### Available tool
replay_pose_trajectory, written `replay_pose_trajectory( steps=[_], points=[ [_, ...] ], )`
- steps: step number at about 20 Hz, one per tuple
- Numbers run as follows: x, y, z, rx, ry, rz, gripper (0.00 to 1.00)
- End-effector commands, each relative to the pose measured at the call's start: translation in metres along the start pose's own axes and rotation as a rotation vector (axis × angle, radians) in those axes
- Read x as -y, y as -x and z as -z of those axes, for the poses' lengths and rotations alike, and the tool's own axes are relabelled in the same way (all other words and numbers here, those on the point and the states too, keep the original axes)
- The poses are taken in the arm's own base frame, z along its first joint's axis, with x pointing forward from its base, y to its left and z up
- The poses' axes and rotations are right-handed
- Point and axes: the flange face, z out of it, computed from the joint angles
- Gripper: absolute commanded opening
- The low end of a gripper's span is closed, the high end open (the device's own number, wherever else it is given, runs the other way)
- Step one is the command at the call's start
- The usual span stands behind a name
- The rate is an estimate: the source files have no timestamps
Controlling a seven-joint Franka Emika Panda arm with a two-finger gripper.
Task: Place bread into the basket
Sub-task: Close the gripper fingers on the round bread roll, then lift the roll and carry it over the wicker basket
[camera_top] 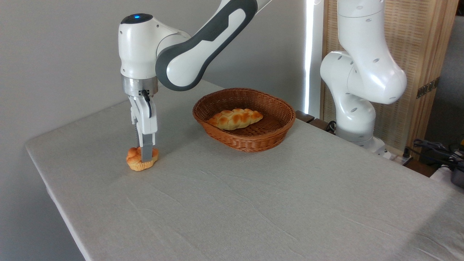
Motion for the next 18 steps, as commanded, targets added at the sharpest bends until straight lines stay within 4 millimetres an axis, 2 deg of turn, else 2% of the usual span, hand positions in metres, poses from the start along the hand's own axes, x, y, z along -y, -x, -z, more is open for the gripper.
replay_pose_trajectory(
  steps=[1,4,6,11,13,15,16,18],
  points=[
    [0.003,0.0,-0.006,-0.004,0.004,-0.011,0.3],
    [0.004,0.0,0.003,-0.007,-0.003,0.008,0.3],
    [0.01,0.002,0.024,-0.033,-0.027,0.03,0.3],
    [0.03,0.033,0.106,-0.07,-0.032,0.166,0.31],
    [0.024,0.049,0.142,-0.051,-0.008,0.195,0.31],
    [0.015,0.076,0.184,-0.018,0.041,0.231,0.31],
    [0.004,0.089,0.205,0.0,0.078,0.232,0.32],
    [-0.023,0.109,0.232,0.059,0.135,0.14,0.33]
  ],
)
